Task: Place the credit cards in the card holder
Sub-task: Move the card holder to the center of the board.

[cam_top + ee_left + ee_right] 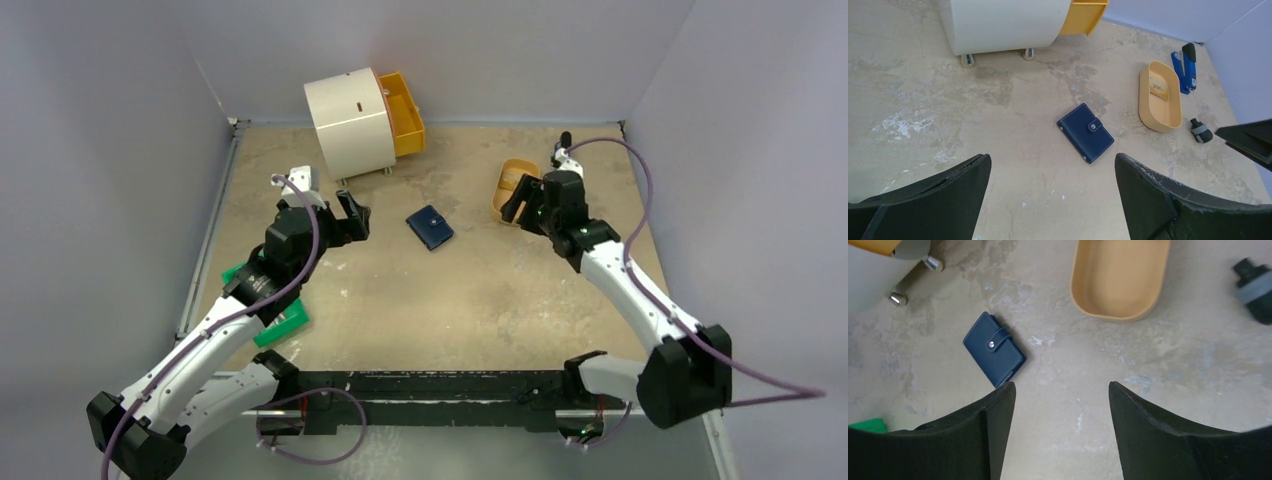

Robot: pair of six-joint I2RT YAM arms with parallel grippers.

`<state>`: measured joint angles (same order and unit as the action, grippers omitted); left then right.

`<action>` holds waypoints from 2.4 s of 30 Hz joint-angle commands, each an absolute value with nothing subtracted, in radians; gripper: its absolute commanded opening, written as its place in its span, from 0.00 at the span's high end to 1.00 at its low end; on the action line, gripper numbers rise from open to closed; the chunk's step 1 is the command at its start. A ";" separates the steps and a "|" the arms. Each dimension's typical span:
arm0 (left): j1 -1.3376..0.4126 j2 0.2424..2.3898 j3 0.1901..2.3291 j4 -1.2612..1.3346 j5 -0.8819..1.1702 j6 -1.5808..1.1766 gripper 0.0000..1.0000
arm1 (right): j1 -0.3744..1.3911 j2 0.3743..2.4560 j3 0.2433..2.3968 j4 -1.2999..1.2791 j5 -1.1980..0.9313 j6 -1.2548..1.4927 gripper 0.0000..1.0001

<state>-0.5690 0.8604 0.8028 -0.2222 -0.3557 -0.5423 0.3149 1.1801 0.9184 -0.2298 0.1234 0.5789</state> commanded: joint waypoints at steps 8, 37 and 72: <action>-0.565 0.849 0.820 -0.193 -0.330 -0.568 0.07 | 0.419 1.553 1.094 -0.036 -0.019 0.621 0.31; -0.564 0.881 0.837 -0.204 -0.317 -0.551 0.09 | 0.467 1.948 1.258 0.033 -0.196 0.533 0.47; -0.792 1.001 0.569 0.056 -0.192 -0.898 0.20 | 0.566 1.348 0.583 0.066 -0.154 0.710 0.87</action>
